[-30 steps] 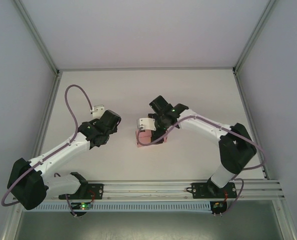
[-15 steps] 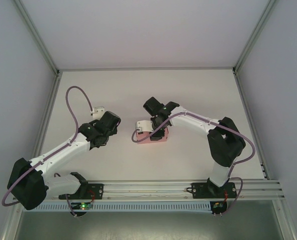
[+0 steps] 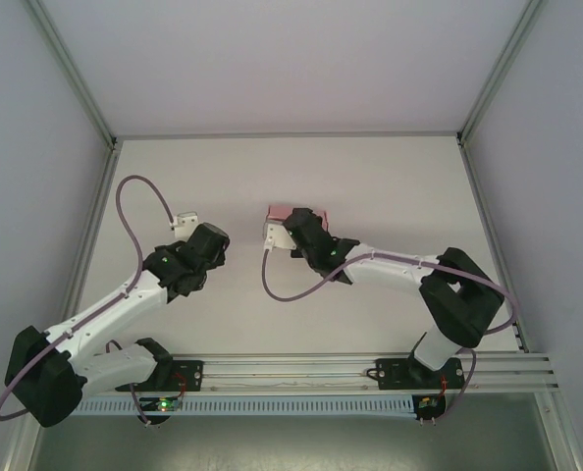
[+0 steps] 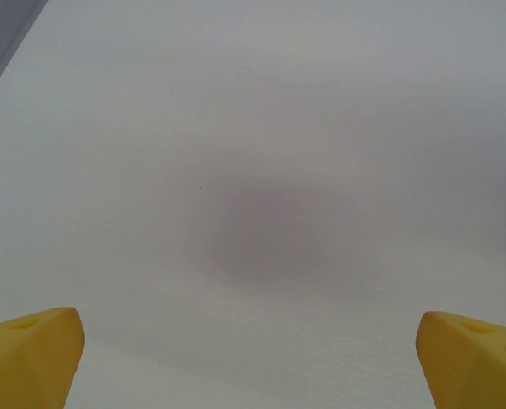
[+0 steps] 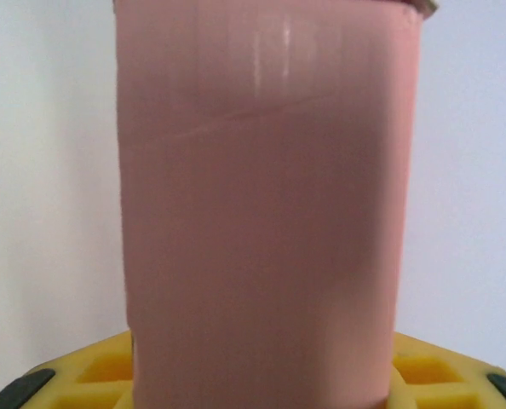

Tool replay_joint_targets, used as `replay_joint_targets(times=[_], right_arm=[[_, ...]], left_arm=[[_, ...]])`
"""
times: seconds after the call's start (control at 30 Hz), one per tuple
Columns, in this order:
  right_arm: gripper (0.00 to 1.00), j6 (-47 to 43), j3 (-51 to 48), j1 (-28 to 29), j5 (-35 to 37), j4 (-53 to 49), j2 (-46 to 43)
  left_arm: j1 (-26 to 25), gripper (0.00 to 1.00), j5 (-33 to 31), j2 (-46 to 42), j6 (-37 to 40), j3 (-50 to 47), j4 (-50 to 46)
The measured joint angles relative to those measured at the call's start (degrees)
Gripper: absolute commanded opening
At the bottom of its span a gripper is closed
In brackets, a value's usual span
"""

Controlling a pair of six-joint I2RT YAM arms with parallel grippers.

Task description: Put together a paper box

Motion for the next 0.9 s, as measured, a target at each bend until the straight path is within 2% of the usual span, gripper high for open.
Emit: replay_joint_targets(times=[0.17, 0.37, 0.73, 0.9], right_arm=[[0.21, -6.0, -2.9, 0.1, 4.2, 15.8, 5.7], [0.26, -8.3, -3.4, 2.2, 5.2, 21.7, 12.0], [0.48, -1.4, -4.0, 4.2, 2.7, 13.5, 11.2], [0.71, 2.7, -4.3, 6.1, 1.8, 7.6, 8.7]], left_arm=[[0.0, 1.00, 0.0, -1.6, 0.0, -1.1, 0.0], [0.0, 1.00, -0.8, -3.0, -0.1, -1.7, 0.0], [0.0, 1.00, -0.9, -3.4, -0.4, -1.7, 0.0], [0.0, 1.00, -0.9, -3.7, -0.4, -1.7, 0.0]])
